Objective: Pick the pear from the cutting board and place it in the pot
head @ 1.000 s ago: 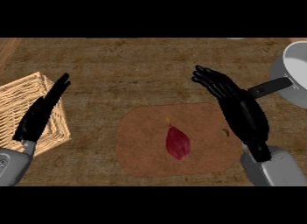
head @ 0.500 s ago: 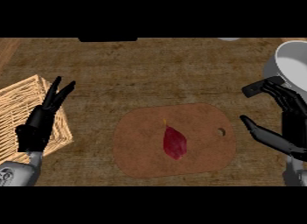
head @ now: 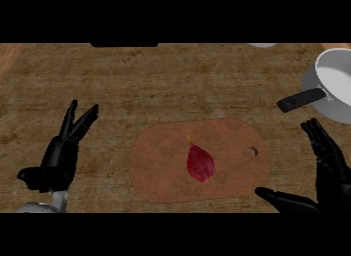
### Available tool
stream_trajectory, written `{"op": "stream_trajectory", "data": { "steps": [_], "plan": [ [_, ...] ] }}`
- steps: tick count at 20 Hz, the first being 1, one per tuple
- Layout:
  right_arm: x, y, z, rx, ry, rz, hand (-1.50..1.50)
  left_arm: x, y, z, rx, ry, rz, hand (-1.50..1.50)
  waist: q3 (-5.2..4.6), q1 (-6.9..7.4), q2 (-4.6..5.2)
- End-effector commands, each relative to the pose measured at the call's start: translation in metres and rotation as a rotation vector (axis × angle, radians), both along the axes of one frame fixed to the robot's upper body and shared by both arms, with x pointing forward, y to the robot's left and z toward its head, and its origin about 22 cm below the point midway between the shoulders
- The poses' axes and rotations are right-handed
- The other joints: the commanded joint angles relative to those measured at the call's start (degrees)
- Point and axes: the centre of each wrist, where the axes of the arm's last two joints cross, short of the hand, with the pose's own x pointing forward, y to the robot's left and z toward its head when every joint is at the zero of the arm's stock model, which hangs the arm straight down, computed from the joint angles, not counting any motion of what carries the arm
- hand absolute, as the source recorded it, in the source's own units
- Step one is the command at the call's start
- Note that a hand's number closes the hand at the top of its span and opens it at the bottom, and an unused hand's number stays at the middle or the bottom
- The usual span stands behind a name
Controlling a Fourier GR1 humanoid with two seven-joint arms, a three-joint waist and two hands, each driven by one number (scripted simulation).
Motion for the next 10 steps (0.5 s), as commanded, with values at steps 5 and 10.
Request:
{"op": "stream_trajectory", "data": {
  "steps": [5, 10],
  "plan": [
    [-0.026, -0.003, 0.017, -0.454, 0.326, 0.123, -1.5, 0.004, 0.0, 0.0, -0.076, -0.02, 0.011, 0.0, -0.63, 0.6, 0.48],
    [-0.007, 0.029, 0.048, -0.59, 0.485, 0.124, -1.5, -0.002, -0.016, -0.002, -0.09, -0.015, 0.0, 0.0, -0.45, 1.45, 0.47]
  ]
}}
